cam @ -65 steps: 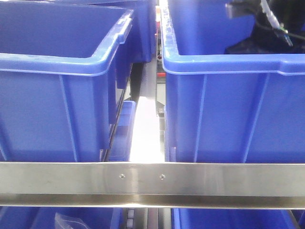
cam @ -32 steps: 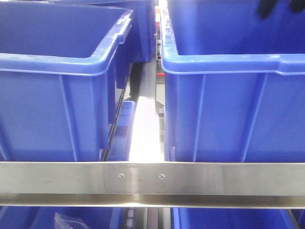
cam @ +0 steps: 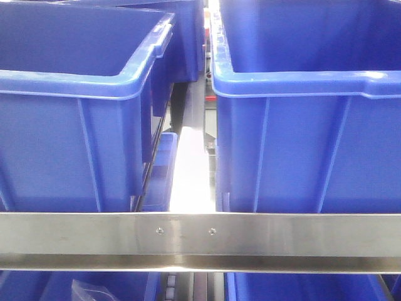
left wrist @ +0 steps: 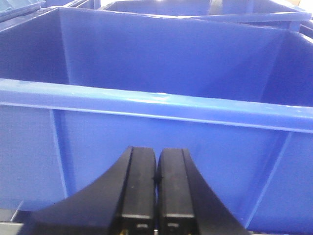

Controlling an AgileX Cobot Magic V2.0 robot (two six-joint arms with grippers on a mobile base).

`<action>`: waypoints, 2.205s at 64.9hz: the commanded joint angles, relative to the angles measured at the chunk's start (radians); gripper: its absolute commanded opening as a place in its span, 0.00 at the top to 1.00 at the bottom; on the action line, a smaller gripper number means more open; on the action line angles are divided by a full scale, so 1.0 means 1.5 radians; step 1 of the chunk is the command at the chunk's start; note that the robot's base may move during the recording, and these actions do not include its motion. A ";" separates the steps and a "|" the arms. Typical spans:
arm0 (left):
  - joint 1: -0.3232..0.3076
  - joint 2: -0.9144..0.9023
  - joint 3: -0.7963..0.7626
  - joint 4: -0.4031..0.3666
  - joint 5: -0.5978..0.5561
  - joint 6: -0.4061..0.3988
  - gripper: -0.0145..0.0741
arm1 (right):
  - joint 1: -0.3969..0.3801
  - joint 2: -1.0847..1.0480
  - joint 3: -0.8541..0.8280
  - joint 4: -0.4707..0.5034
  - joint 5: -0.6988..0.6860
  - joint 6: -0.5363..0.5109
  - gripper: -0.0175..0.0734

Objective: Place yellow foam block on left shelf second layer

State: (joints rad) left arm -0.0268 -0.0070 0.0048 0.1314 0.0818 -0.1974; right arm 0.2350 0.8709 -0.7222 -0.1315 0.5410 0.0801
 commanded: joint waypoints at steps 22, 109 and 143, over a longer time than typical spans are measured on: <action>-0.002 0.005 0.017 -0.002 -0.059 -0.003 0.68 | 0.000 -0.268 0.078 0.001 0.029 -0.004 0.75; -0.002 0.005 0.017 -0.002 -0.059 -0.003 0.68 | -0.169 -0.599 0.487 0.055 -0.375 -0.004 0.75; -0.002 0.005 0.017 -0.002 -0.059 -0.003 0.68 | -0.169 -0.599 0.487 0.055 -0.371 -0.004 0.75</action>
State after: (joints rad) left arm -0.0268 -0.0070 0.0048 0.1314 0.0818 -0.1974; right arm -0.0115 -0.0093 0.0309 -0.0528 0.0689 0.0801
